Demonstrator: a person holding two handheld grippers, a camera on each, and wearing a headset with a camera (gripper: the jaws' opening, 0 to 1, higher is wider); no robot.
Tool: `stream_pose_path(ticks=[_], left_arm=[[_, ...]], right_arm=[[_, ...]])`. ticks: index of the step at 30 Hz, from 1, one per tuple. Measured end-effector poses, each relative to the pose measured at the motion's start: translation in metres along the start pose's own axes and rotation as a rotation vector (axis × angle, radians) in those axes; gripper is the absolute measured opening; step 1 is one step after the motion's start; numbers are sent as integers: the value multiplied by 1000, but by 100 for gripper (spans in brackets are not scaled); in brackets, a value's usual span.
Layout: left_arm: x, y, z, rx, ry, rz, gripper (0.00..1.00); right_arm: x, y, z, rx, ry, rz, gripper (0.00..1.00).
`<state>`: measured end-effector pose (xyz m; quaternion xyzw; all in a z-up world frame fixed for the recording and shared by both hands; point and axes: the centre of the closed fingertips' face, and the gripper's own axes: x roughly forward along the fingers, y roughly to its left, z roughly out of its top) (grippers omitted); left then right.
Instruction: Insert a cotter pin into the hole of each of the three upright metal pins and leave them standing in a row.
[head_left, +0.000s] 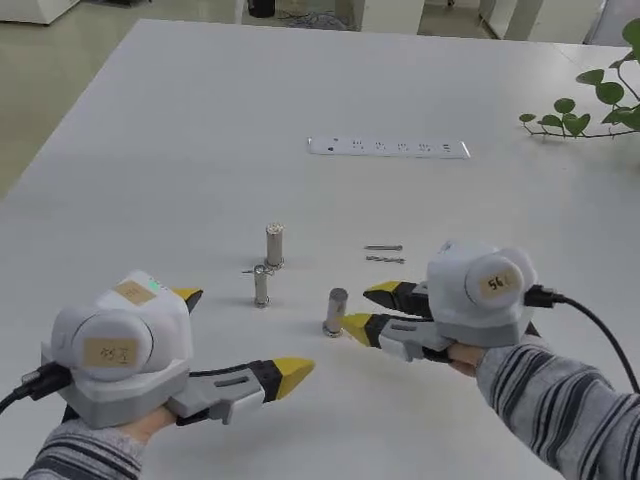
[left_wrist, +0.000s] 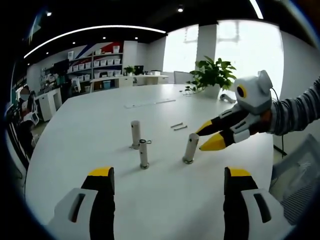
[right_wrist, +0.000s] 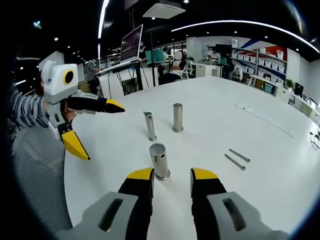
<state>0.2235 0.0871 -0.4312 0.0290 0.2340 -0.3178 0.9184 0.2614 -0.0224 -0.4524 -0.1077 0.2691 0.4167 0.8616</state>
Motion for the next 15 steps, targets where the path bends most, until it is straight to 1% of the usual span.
stream_pose_path(ticks=[1, 2, 3, 4, 5, 6, 7, 8, 9, 11, 12, 13, 14, 15], left_arm=[[0, 0, 0, -1, 0, 1, 90], [0, 0, 0, -3, -1, 1, 90], [0, 0, 0, -4, 0, 2, 90], [0, 0, -1, -5, 4, 3, 90], [0, 0, -1, -3, 9, 3, 90], [0, 0, -2, 2, 12, 5, 90], [0, 0, -2, 3, 13, 6, 91], [0, 0, -2, 1, 15, 7, 91], [0, 0, -2, -2, 14, 7, 91], [0, 0, -2, -1, 14, 6, 91], [0, 0, -1, 0, 13, 6, 92], [0, 0, -1, 2, 12, 6, 92], [0, 0, -1, 4, 12, 7, 92], [0, 1, -1, 4, 13, 8, 92]], right_arm=[[-2, -2, 0, 4, 6, 7, 25], [-4, -9, 0, -1, 15, 2, 25], [-5, -11, 0, -9, 24, 4, 26], [-7, -20, -1, -30, 57, 2, 26], [-8, -24, 0, -33, 64, 2, 26], [-9, -31, 0, -41, 81, 3, 26], [-9, -34, 1, -43, 85, 3, 26], [-9, -40, 1, -49, 99, 7, 26], [-9, -43, 0, -59, 119, 20, 25], [-8, -49, 0, -52, 135, 35, 25], [-7, -53, -1, -53, 152, 41, 25], [-6, -57, -2, -62, 164, 39, 24], [-6, -60, -5, -79, 187, 45, 24], [-4, -64, -5, -78, 197, 44, 24]])
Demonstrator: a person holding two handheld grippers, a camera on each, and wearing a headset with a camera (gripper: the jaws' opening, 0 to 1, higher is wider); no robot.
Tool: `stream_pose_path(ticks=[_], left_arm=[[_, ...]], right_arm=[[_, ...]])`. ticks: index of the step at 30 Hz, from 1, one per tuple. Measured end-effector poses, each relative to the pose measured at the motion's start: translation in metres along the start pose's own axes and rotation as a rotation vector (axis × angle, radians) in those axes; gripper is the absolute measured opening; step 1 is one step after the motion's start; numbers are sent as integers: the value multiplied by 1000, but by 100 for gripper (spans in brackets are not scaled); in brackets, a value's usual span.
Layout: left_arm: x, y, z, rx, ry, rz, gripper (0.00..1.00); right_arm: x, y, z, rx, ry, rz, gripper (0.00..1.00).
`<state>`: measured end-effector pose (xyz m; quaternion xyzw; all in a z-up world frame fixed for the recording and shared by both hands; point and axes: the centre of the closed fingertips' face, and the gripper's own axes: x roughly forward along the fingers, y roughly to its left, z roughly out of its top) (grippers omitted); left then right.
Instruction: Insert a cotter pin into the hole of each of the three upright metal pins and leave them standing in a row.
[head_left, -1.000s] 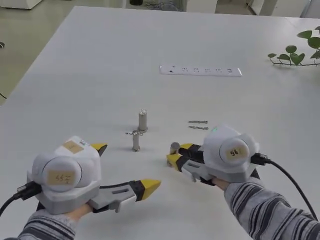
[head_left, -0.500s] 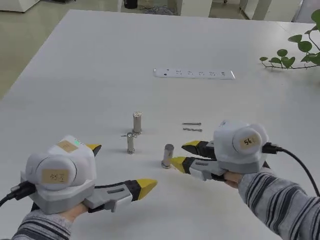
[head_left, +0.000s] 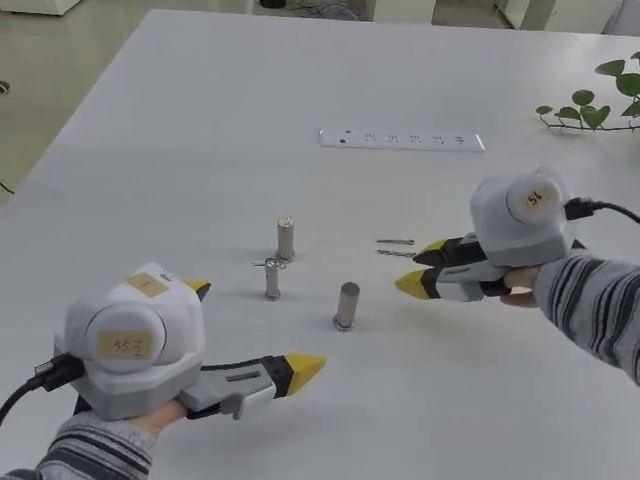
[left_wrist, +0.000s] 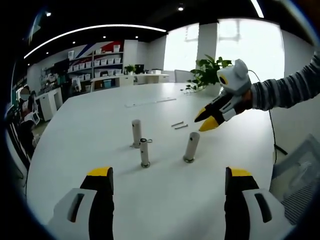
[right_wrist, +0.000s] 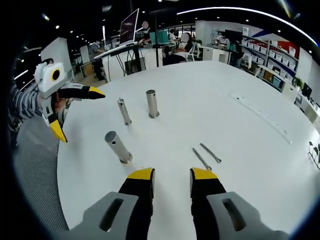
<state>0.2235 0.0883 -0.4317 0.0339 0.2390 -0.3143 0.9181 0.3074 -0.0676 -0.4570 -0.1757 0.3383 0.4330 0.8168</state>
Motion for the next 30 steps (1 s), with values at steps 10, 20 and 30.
stream_pose_path(ticks=[10, 20, 30], left_arm=[[-1, -1, 0, 9, -4, -2, 89], [-1, 3, -1, -12, -6, 4, 87], [1, 3, -3, -15, 6, -7, 86]], right_arm=[[14, -26, 0, -38, 94, 23, 19], [38, -46, -11, -70, 182, 49, 12], [37, -48, -12, -179, 263, 58, 1]])
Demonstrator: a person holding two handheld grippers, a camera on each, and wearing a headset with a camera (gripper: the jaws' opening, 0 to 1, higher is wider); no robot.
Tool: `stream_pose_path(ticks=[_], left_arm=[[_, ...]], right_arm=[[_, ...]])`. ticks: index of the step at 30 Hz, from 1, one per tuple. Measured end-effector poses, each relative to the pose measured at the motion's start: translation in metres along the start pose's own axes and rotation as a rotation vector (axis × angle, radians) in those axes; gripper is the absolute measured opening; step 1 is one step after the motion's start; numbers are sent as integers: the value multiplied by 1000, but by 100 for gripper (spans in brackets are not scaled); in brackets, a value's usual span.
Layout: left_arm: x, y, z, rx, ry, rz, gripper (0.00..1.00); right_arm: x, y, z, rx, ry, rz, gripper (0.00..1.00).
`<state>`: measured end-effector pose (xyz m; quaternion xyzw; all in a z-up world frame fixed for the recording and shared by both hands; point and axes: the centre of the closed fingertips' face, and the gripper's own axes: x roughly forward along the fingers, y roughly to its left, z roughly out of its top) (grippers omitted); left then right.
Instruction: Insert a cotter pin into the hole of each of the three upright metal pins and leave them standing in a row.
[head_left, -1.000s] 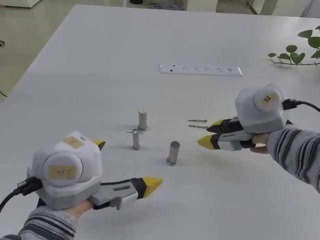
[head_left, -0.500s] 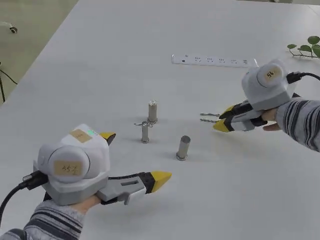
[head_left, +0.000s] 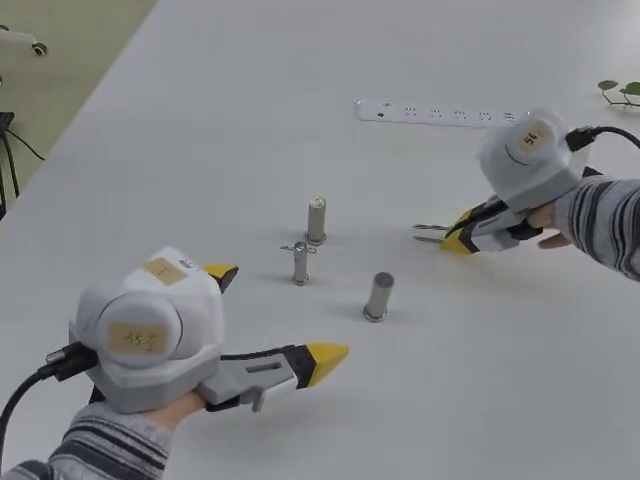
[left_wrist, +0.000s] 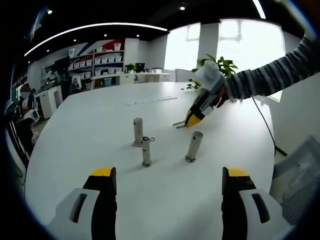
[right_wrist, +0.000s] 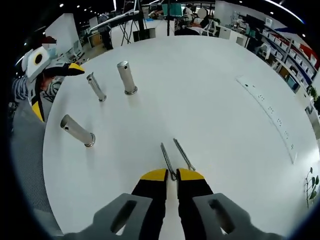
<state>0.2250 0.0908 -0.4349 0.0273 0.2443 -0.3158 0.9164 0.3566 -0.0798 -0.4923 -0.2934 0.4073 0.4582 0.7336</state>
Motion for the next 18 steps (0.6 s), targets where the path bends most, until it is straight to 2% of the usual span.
stream_pose_path(ticks=[8, 14, 18], left_arm=[[3, -1, -2, 11, 16, -17, 85], [2, 1, -2, 15, 15, -20, 83], [1, 1, 0, 27, 7, -26, 81]], right_arm=[[0, 6, 0, -114, 66, -6, 0], [1, 1, 1, -131, 66, -16, 0], [-3, 2, 0, -127, 44, -33, 0]])
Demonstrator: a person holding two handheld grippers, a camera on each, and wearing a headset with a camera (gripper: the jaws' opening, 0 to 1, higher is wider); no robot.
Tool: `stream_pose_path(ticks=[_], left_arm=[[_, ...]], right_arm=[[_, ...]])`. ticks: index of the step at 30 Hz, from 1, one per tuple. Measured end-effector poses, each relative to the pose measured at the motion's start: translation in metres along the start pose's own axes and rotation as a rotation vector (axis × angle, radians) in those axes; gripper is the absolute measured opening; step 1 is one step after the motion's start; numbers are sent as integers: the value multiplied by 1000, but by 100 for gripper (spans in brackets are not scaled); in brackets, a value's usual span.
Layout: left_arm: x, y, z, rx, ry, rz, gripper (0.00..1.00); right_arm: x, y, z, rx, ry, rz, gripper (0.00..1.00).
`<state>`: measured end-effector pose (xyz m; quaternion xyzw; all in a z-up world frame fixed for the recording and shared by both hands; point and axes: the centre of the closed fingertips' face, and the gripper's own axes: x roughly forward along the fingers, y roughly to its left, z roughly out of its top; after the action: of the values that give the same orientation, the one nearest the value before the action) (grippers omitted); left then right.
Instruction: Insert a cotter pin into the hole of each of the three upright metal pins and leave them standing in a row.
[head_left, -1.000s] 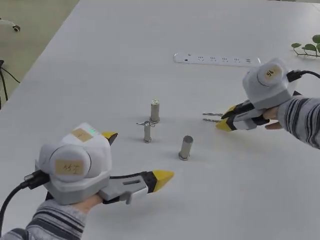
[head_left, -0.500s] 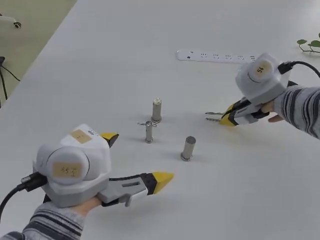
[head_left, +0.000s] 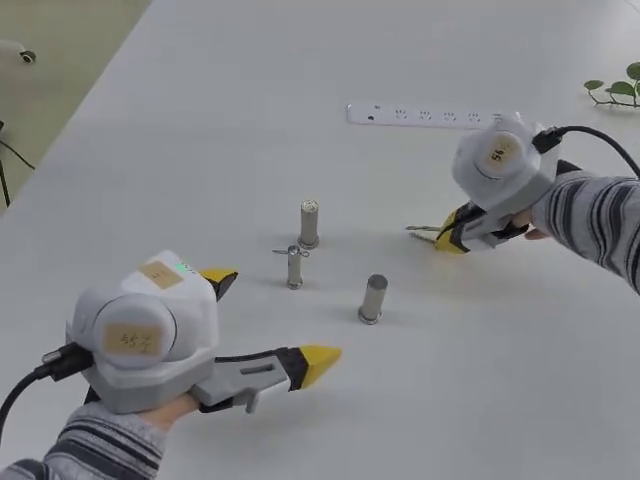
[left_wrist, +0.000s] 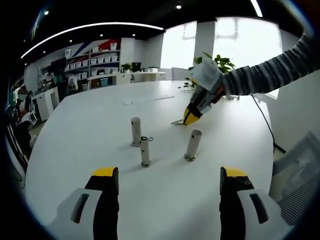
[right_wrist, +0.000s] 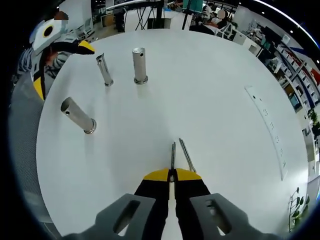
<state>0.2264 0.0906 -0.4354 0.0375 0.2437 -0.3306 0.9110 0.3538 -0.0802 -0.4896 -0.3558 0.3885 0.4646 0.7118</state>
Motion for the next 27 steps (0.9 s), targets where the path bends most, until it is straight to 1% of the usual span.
stream_pose_path(ticks=[4, 7, 10, 12, 16, 18, 20, 24, 27], left_arm=[[0, -2, 2, 6, -9, -7, 80], [0, -3, 3, 10, -9, -12, 79], [-1, -6, 7, 15, -12, -18, 78], [0, -7, 7, 15, -5, -20, 77], [1, -11, 6, 22, 16, -34, 77], [2, -14, 7, 28, 20, -41, 76], [2, -17, 9, 34, 18, -47, 75], [4, -23, 12, 31, 15, -67, 73], [5, -27, 13, 31, 15, -78, 71]], right_arm=[[-10, 5, 4, 32, -55, -12, 0], [-15, 9, 2, 29, -59, -19, 0], [-24, 16, 2, 31, -80, -29, 0], [-28, 21, 2, 31, -90, -30, 0], [-37, 38, 10, 17, -156, -13, 0], [-41, 47, 11, 15, -166, -12, 0], [-45, 56, 14, -12, -187, -14, 0], [-52, 73, 17, -44, -202, -8, 0], [-54, 82, 16, -65, -190, -6, 0]])
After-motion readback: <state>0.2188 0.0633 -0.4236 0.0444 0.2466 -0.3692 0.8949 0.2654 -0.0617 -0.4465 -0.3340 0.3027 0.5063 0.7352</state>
